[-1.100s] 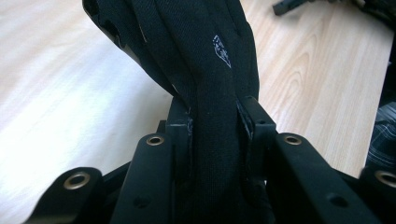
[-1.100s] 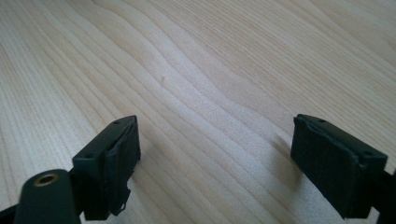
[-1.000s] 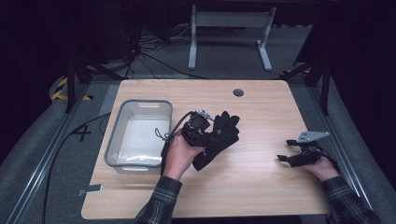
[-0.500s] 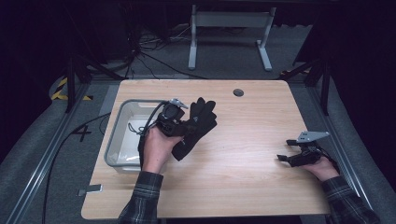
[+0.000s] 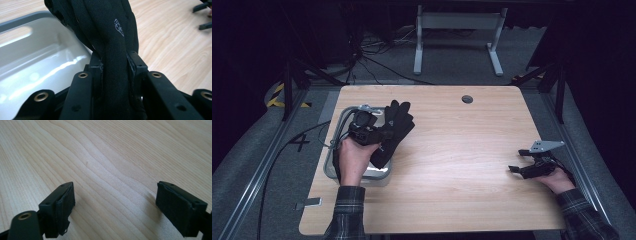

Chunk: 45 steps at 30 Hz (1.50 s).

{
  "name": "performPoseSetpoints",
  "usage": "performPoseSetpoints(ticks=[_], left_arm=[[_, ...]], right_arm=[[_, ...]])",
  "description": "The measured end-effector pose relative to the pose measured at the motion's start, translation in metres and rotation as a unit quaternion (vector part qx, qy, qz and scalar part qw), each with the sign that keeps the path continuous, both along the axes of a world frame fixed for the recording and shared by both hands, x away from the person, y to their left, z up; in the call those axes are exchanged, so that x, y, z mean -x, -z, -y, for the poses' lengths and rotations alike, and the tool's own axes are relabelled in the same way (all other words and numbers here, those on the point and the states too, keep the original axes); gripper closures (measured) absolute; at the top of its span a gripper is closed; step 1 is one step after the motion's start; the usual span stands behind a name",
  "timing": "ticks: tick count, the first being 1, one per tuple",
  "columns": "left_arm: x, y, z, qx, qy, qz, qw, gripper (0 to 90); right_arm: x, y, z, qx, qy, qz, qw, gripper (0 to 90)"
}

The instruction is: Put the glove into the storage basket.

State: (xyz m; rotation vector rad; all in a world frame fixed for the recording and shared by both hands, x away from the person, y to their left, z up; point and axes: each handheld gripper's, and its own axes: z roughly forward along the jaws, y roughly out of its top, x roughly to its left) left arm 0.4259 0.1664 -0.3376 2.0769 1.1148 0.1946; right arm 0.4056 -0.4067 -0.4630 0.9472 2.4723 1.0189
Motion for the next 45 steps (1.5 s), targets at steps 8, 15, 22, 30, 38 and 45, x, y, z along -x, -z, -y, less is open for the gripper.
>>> performPoseSetpoints(ticks=[8, 15, 22, 30, 38, 45], left_arm=[[-0.003, 0.017, -0.022, -0.009, -0.035, -0.008, 0.9993, 70.4], [-0.01, 0.037, -0.04, -0.017, -0.064, -0.028, 0.9974, 70.3], [-0.019, 0.059, -0.046, -0.018, -0.07, -0.056, 0.9958, 69.4], [-0.024, 0.071, -0.05, -0.026, -0.082, -0.079, 0.9932, 62.7], [-0.022, 0.069, -0.057, -0.037, -0.126, -0.051, 0.99, 38.6], [-0.015, 0.056, -0.046, -0.028, -0.117, -0.026, 0.9923, 28.4]], right_arm=[[0.0, 0.0, 0.0, -0.001, 0.001, 0.0, 1.0, 16.4], [0.0, 0.0, 0.0, -0.001, 0.001, 0.0, 1.0, 16.4], [0.0, 0.0, 0.0, -0.001, 0.0, 0.0, 1.0, 16.4], [0.0, 0.0, 0.0, -0.001, 0.001, 0.0, 1.0, 16.4], [0.0, 0.0, 0.0, -0.001, 0.001, 0.0, 1.0, 16.4], [0.0, 0.0, 0.0, -0.001, 0.0, 0.0, 1.0, 16.3]])
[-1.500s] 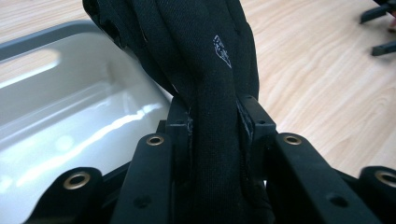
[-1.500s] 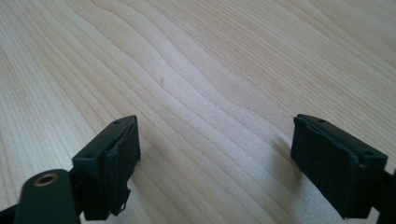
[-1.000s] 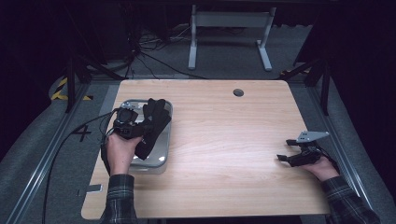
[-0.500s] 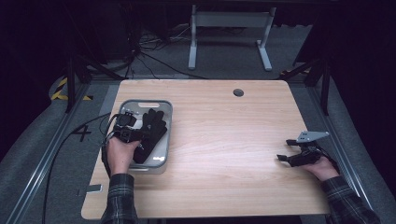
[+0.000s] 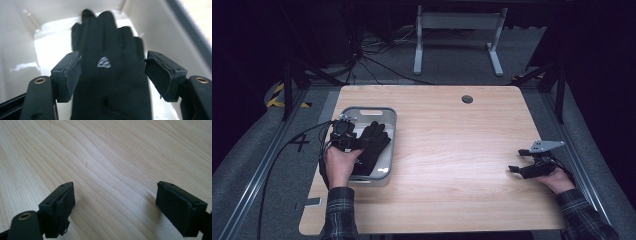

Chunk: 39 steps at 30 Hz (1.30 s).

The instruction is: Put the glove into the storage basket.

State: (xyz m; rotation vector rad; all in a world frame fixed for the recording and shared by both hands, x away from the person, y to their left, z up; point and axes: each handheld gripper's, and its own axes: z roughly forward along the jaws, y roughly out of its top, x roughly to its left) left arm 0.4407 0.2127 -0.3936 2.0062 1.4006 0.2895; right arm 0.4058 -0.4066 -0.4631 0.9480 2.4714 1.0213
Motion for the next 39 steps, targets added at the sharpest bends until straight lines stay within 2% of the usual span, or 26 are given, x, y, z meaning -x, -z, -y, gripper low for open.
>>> performPoseSetpoints(ticks=[2, 6, 7, 8, 9, 10, 14, 15, 16, 18, 19, 21, 26, 32, 39], left_arm=[[0.001, -0.004, 0.009, -0.003, 0.01, 0.005, 0.9999, 26.3], [0.003, -0.01, 0.026, 0.004, 0.029, 0.017, 0.9994, 24.9], [0.004, -0.013, 0.036, 0.008, 0.038, 0.023, 0.999, 24.5], [0.004, -0.013, 0.036, 0.008, 0.038, 0.023, 0.999, 24.4], [0.005, -0.016, 0.046, 0.008, 0.049, 0.028, 0.9984, 24.2], [0.005, -0.016, 0.046, 0.008, 0.049, 0.028, 0.9984, 24.0], [0.01, -0.021, 0.076, 0.012, 0.081, 0.042, 0.9958, 22.9], [0.01, -0.021, 0.076, 0.012, 0.081, 0.042, 0.9958, 22.8], [0.013, -0.021, 0.089, 0.013, 0.093, 0.044, 0.9946, 22.7], [0.014, -0.021, 0.094, 0.015, 0.1, 0.046, 0.9939, 22.2], [0.018, -0.02, 0.107, 0.018, 0.111, 0.048, 0.9925, 22.2], [0.019, -0.02, 0.111, 0.017, 0.118, 0.05, 0.9916, 22.3], [0.034, -0.013, 0.136, 0.023, 0.141, 0.052, 0.9884, 21.3], [0.051, -0.002, 0.161, 0.016, 0.169, 0.048, 0.9843, 21.3], [0.068, 0.019, 0.184, 0.014, 0.19, 0.043, 0.9807, 21.1]], right_arm=[[0.0, 0.0, 0.0, 0.0, -0.001, 0.0, 1.0, 16.3], [0.0, 0.0, 0.0, -0.001, -0.001, 0.0, 1.0, 16.3], [0.0, 0.0, 0.0, -0.001, -0.001, 0.0, 1.0, 16.3], [0.0, 0.0, 0.0, -0.001, -0.001, 0.0, 1.0, 16.3], [0.0, 0.0, 0.0, -0.001, -0.001, 0.0, 1.0, 16.2], [0.0, 0.0, 0.0, 0.0, -0.002, 0.0, 1.0, 16.1], [0.0, 0.0, 0.0, 0.0, -0.003, 0.0, 1.0, 15.7], [0.0, 0.0, 0.0, 0.0, -0.003, 0.0, 1.0, 15.6], [0.0, 0.0, 0.0, 0.001, -0.003, 0.0, 1.0, 15.6], [0.0, 0.0, 0.0, 0.001, -0.003, 0.0, 1.0, 15.6], [0.0, 0.0, 0.0, 0.001, -0.004, 0.0, 1.0, 15.6], [0.0, 0.0, 0.0, 0.001, -0.004, 0.0, 1.0, 15.6], [0.0, 0.0, 0.0, 0.0, -0.004, 0.0, 1.0, 15.6], [0.0, 0.0, 0.0, 0.0, -0.006, 0.0, 1.0, 15.5], [0.0, 0.0, -0.001, 0.0, -0.008, -0.001, 1.0, 15.5]])
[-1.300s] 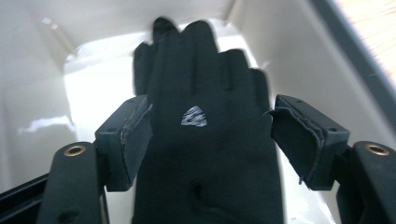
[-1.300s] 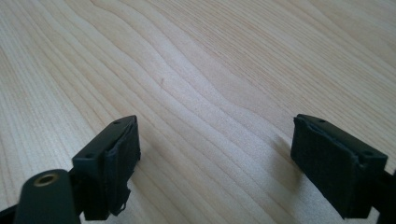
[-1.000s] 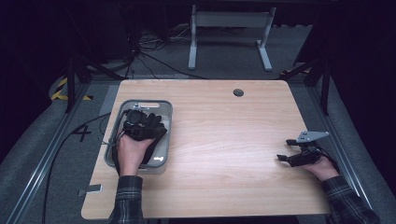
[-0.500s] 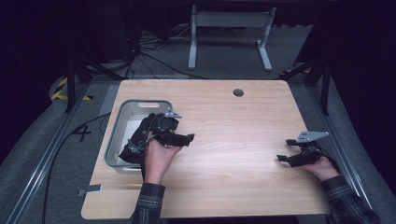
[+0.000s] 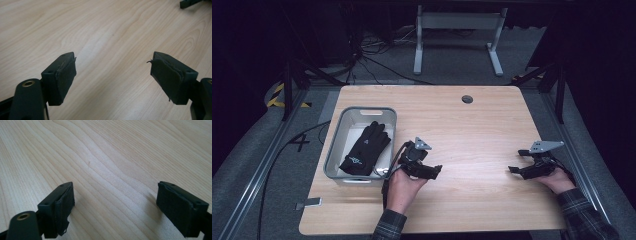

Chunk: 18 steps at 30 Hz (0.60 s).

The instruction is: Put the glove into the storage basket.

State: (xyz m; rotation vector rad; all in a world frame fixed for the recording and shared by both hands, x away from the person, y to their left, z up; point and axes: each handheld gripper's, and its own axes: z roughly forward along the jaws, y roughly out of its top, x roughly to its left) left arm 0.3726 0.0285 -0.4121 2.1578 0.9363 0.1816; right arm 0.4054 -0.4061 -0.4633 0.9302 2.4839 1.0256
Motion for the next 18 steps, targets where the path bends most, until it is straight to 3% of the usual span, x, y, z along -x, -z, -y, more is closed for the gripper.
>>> performPoseSetpoints(ticks=[18], left_arm=[[0.014, 0.047, 0.034, -0.036, 0.034, 0.001, 0.9988, 15.7]], right_arm=[[0.0, 0.0, 0.0, -0.001, -0.003, 0.0, 1.0, 15.3]])
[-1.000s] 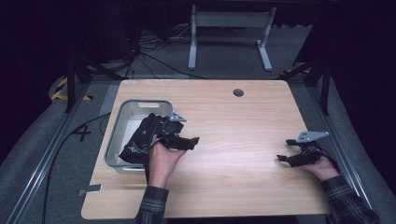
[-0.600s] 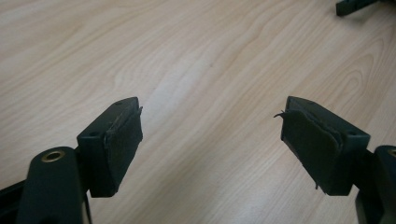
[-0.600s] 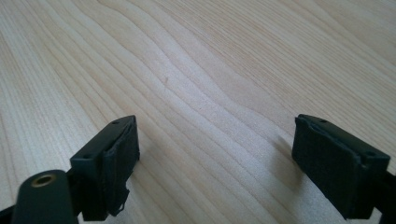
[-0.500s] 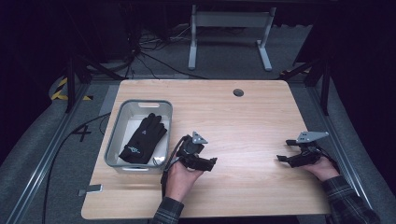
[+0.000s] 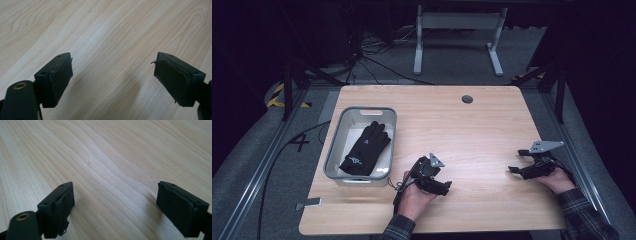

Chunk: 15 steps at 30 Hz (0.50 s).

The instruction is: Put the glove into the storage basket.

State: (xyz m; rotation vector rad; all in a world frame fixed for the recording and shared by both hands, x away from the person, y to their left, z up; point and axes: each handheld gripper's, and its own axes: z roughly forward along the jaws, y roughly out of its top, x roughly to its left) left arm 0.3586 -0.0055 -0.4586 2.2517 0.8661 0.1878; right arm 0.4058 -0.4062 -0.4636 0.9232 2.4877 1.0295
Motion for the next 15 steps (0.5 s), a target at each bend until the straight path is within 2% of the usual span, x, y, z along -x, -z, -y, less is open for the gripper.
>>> performPoseSetpoints(ticks=[3, 8, 10, 15], left_arm=[[0.0, 0.006, 0.005, -0.007, 0.006, 0.001, 1.0, 15.1], [0.001, 0.013, 0.01, -0.021, 0.014, 0.037, 0.999, 7.9], [0.001, 0.017, 0.011, -0.016, 0.019, 0.046, 0.9986, 2.6], [0.001, 0.017, 0.011, -0.017, 0.024, 0.044, 0.9986, 0.0]], right_arm=[[0.0, 0.0, 0.0, 0.0, 0.0, 0.0, 1.0, 15.3], [0.0, 0.0, 0.0, 0.0, 0.0, 0.0, 1.0, 15.3], [0.0, 0.0, 0.0, 0.0, 0.0, 0.0, 1.0, 15.3], [0.0, 0.0, 0.0, 0.0, -0.001, 0.0, 1.0, 15.0]])
